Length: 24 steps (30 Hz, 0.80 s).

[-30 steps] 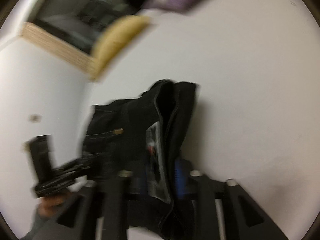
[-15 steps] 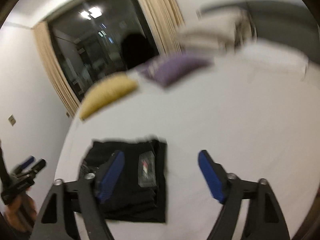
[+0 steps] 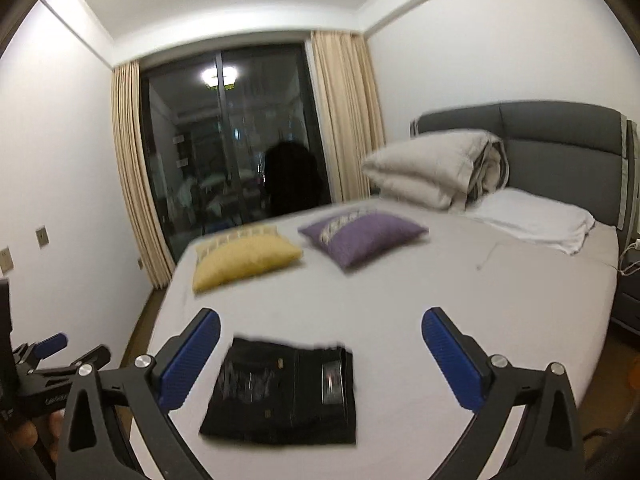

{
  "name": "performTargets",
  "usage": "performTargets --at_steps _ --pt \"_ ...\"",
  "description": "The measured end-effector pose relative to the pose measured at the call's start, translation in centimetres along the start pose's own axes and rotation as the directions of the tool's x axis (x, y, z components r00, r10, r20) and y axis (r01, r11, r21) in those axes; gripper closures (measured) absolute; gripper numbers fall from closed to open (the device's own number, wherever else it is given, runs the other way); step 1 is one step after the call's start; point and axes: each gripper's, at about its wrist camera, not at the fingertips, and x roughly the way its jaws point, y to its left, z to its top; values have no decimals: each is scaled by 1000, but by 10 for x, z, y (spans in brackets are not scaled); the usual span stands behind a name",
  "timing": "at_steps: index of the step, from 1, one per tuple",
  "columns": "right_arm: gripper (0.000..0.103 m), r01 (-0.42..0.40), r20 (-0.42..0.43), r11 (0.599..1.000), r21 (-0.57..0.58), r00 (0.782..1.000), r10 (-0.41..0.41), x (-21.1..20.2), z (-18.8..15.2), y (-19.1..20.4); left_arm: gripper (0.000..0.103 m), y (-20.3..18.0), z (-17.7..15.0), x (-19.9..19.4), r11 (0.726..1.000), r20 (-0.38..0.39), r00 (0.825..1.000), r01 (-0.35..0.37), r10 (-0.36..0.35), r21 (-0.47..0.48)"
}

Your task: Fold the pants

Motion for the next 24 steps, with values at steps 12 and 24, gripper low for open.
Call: performTargets --at_steps 12,24 --pt "0 82 -207 997 -3 975 -81 18 -27 10 0 -14 -34 40 999 -146 989 30 -32 -19" --pt "0 49 -251 998 -35 966 -56 23 -34 27 0 -16 -41 50 999 -174 984 38 -39 -9"
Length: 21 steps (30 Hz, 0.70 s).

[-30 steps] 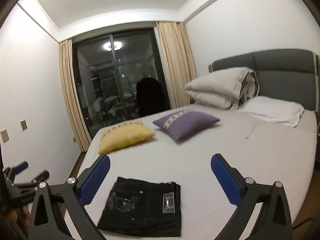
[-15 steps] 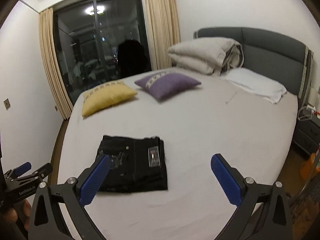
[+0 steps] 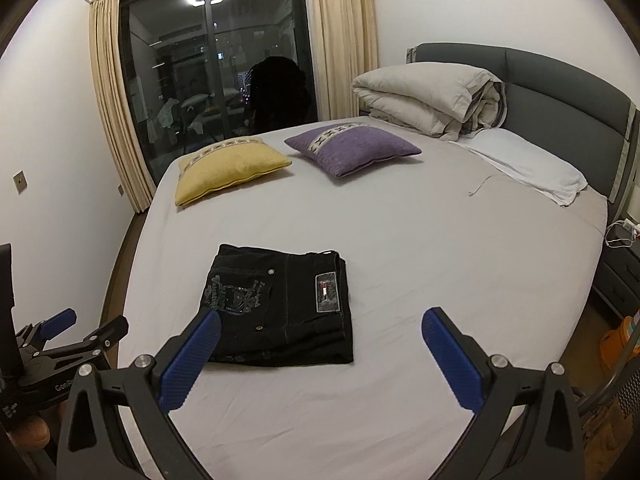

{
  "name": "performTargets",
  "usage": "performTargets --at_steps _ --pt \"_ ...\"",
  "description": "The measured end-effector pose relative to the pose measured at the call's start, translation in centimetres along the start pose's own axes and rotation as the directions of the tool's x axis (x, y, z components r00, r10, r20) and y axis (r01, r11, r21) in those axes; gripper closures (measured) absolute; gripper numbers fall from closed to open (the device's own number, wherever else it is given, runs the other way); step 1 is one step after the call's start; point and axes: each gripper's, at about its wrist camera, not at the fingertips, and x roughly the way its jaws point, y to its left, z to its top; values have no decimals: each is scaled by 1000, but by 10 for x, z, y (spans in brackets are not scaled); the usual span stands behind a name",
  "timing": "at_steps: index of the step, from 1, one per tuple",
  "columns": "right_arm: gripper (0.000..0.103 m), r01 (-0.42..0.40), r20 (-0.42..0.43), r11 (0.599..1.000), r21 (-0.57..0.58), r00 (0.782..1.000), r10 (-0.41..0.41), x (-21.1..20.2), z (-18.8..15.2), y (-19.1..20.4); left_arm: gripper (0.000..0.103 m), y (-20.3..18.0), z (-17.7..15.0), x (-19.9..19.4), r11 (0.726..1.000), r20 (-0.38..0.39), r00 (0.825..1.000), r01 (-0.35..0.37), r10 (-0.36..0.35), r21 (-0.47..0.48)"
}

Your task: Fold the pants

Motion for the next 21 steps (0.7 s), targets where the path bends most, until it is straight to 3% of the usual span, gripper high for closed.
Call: performTargets --at_steps 21 --pt "0 -21 -40 1000 -18 999 20 6 -4 8 0 -5 -3 3 1000 -5 1000 14 -14 14"
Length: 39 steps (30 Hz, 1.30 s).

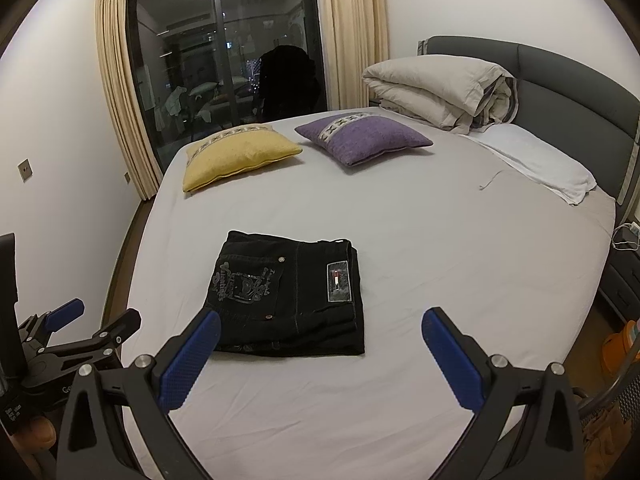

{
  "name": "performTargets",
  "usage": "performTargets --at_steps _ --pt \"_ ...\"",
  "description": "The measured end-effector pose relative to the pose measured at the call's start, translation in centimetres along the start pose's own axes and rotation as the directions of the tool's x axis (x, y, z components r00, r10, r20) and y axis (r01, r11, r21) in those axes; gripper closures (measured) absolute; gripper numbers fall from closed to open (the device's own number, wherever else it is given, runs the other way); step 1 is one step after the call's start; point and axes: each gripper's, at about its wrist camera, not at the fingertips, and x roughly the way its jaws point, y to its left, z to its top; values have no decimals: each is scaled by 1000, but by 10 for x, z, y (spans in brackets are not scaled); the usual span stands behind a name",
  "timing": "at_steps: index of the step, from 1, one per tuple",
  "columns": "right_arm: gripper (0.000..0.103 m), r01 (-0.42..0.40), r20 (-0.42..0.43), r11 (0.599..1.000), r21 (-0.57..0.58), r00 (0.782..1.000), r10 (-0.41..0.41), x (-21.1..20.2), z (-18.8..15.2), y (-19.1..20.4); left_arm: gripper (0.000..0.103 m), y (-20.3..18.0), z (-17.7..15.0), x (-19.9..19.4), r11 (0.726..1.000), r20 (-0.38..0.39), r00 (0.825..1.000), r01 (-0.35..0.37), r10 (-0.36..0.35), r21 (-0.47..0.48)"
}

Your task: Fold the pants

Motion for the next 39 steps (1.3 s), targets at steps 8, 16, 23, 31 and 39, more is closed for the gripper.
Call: performTargets --at_steps 8,16,23,31,39 --pt "0 -2 -6 1000 0 1000 2 1 0 0 0 1 0 0 1000 0 1000 2 -2 4" --pt "0 -3 -9 1000 -1 1000 3 2 -4 2 0 1 0 1 1000 -1 1000 6 -6 5" --pt "0 -7 -13 1000 -5 1000 7 5 -7 2 0 2 0 2 1000 -4 1000 6 -6 6" --pt "0 -12 -19 1000 -8 1000 12 6 -10 1 0 2 -1 3 1000 -5 1000 6 -6 7" --pt "0 -12 -19 1000 -7 1000 12 6 -10 1 0 2 -1 2 1000 -5 1000 6 -6 8"
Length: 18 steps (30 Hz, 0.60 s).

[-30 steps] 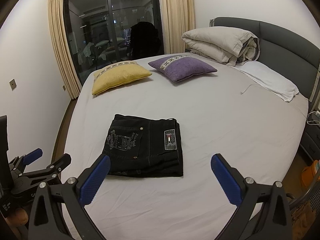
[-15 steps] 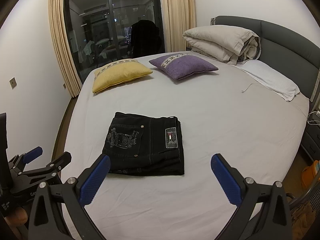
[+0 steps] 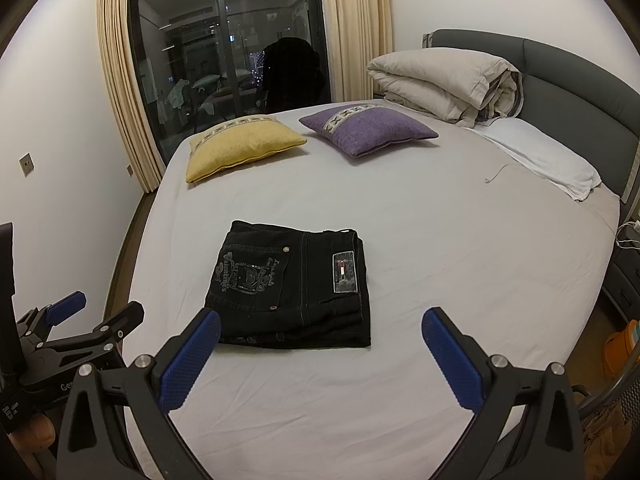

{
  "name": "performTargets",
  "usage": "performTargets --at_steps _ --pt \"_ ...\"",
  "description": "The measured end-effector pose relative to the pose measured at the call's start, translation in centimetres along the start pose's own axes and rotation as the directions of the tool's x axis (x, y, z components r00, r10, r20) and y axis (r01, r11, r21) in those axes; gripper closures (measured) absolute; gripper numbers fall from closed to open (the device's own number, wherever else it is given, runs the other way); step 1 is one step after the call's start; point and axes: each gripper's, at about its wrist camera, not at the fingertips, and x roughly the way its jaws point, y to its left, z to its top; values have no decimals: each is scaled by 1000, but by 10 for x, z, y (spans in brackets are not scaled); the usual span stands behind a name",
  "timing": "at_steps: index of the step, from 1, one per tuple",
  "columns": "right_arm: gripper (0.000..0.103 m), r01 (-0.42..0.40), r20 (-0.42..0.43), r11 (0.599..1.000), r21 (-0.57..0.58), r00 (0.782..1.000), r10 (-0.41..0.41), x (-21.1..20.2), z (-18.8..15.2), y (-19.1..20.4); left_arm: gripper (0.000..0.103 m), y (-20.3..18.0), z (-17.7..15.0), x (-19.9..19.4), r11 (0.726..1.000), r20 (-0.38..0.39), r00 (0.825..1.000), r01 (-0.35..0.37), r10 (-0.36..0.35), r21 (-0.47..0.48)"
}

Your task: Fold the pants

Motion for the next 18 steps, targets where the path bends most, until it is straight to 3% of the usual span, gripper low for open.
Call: performTargets --at_steps 18 --pt "0 -3 -5 1000 -4 1000 3 2 -3 -3 0 3 -5 7 1000 -16 1000 -7 7 8"
